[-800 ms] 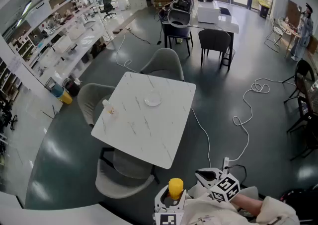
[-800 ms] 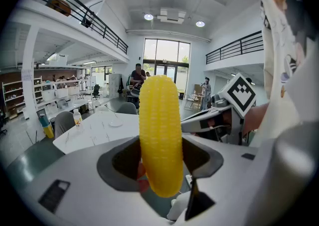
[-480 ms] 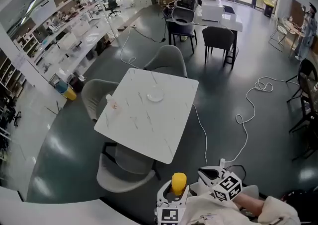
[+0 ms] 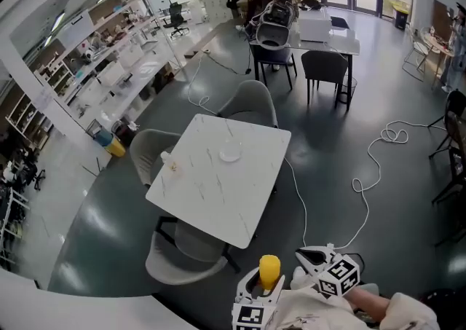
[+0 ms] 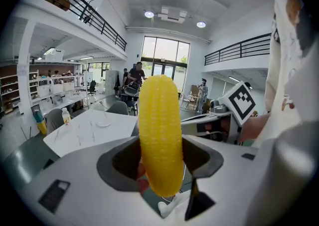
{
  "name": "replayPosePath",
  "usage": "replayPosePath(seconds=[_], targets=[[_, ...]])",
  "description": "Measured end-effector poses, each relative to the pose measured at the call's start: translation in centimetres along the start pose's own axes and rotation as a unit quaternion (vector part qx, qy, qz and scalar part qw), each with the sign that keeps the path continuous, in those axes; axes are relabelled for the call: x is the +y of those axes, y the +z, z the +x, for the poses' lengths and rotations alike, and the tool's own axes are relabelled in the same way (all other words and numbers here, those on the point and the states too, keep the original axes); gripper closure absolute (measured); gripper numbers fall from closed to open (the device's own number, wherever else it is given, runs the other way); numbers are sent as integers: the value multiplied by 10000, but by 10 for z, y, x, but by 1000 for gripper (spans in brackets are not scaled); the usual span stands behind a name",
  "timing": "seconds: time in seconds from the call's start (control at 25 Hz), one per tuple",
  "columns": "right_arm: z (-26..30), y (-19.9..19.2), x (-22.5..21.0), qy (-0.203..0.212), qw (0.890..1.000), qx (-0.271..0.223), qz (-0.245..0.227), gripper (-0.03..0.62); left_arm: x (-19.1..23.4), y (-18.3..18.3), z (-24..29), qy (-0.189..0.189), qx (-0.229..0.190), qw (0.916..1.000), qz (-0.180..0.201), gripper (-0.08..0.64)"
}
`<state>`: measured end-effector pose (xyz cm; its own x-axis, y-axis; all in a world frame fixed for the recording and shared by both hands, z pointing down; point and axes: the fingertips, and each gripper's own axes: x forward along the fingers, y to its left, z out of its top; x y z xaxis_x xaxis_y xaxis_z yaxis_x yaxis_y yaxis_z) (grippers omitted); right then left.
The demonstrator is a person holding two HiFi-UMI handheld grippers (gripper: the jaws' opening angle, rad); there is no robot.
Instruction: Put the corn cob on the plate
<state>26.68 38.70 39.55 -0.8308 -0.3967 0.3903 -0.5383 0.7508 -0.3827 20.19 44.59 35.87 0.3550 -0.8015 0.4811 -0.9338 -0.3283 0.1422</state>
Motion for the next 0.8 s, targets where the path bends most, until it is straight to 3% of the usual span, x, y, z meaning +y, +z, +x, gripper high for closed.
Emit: replayPosePath(seconds=[0.2, 0.4, 0.8], targets=[[-22, -19, -32, -157, 9997, -42, 178, 586, -14, -3, 22, 52, -8, 9998, -174, 304], [-40, -37, -48, -295, 9987, -41, 407, 586, -20, -3, 35, -53, 142, 9998, -95, 304], [-28, -30, -82, -607, 9956, -124, 707, 586, -12, 11, 73, -384, 284, 9989, -38, 304]])
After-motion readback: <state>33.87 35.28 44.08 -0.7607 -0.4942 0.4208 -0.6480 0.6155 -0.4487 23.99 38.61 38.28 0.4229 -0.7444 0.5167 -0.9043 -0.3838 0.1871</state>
